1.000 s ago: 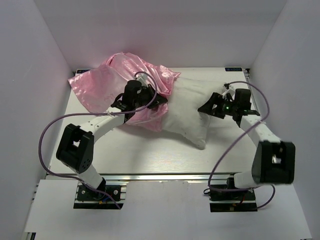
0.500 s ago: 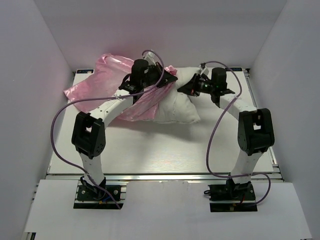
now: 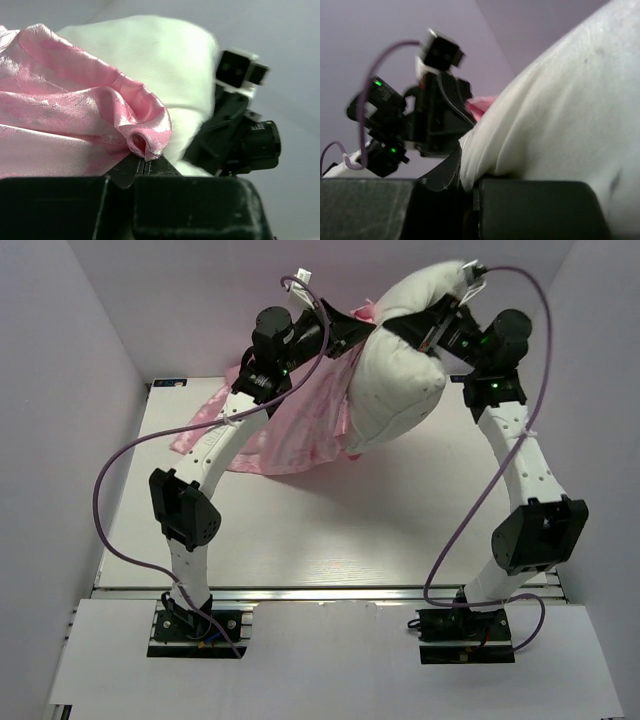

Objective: Put the pillow into the pillowcase

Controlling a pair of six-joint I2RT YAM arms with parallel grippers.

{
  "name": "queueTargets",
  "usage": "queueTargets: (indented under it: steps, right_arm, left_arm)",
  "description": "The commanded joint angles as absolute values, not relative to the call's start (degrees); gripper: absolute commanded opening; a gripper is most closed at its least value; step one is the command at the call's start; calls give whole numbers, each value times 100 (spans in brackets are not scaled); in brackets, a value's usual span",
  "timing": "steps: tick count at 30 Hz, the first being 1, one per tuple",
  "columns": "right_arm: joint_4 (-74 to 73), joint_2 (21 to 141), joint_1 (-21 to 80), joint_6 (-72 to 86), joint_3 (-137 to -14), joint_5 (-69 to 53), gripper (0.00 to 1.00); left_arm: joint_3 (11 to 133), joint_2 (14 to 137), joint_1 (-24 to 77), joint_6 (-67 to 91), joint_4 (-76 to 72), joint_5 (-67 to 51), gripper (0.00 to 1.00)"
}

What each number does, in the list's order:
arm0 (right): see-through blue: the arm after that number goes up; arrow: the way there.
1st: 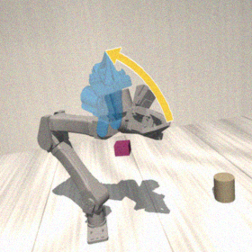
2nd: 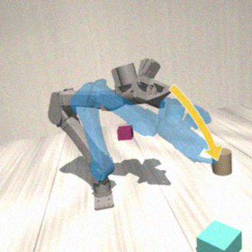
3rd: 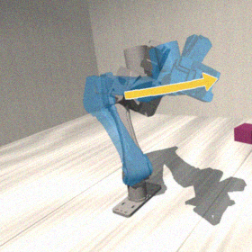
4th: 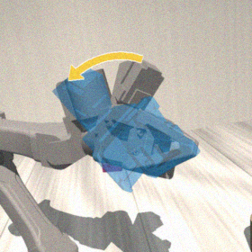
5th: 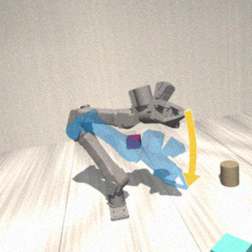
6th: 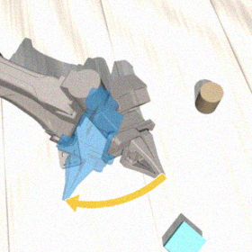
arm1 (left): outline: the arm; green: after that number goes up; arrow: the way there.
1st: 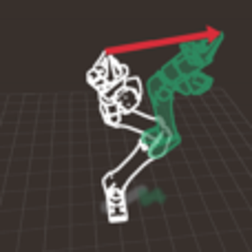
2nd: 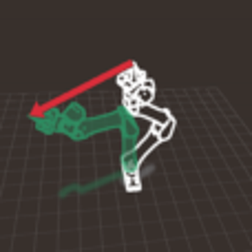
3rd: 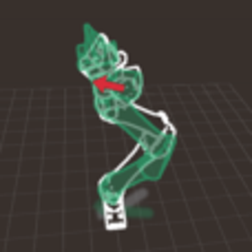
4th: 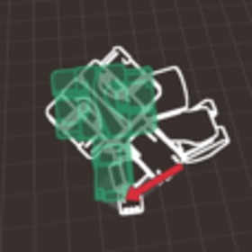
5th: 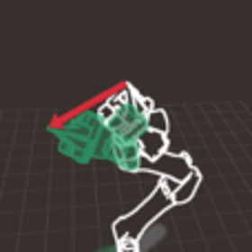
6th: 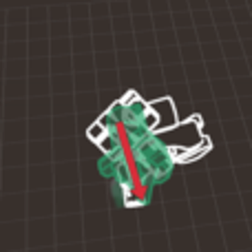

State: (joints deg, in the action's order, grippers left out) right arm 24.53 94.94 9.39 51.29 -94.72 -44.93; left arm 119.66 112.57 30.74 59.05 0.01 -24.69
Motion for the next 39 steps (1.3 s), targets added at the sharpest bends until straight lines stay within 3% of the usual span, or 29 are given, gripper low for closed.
queueTargets:
  steps: [1,8,10,14,16,17,21,25,29,32,33,34,35,39]
  right_arm:
    - [3033,8833,1037,4065,-10764,-4087,0]
    - [1663,9246,1824,2072,-12813,-3551,0]
    - [963,9333,2257,1584,-12954,-3621,0]
    - [-758,9615,3914,38,-12660,-3517,0]
    - [-1037,9729,4401,-937,-12315,-3454,0]
    - [-1742,9877,4786,-1158,-12018,-3158,0]
    - [-2301,10405,5387,-1651,-11725,-2901,0]
    - [-2768,10915,5852,-2143,-11803,-2769,0]
    - [-3032,11153,6389,-2390,-11865,-2838,2]
    - [-3321,11136,6513,-2400,-12049,-3188,26]
    - [-3427,11101,6513,-2408,-12128,-3269,43]
    - [-3680,10961,6487,-2452,-12277,-3357,48]
    - [-3804,10847,6452,-2539,-12322,-3427,61]
    - [-3885,9881,5916,-2566,-12094,-4472,80]
  left_arm:
    - [12199,10846,3419,6372,-746,-2699,0]
    - [11867,10417,3419,6890,-1301,-2462,0]
    - [11210,10004,3419,6908,-1616,-2312,0]
    - [8553,8503,3244,6829,-1460,-1680,0]
    - [7598,7369,2998,6855,-864,-1101,0]
    - [7159,6974,2901,6916,-539,-864,0]
    - [5077,5031,2444,7338,1409,340,0]
    - [4352,3607,2426,8138,2907,1535,0]
    - [4105,3191,2426,9034,3980,1915,0]
    - [4087,3129,2426,9430,4508,2074,0]
    - [4087,3112,2426,9544,4639,2100,0]
    - [4078,3103,2426,9597,4693,2161,0]
    - [4078,3059,2426,9667,4824,2188,0]
    - [3877,2883,2426,10010,4896,2206,0]
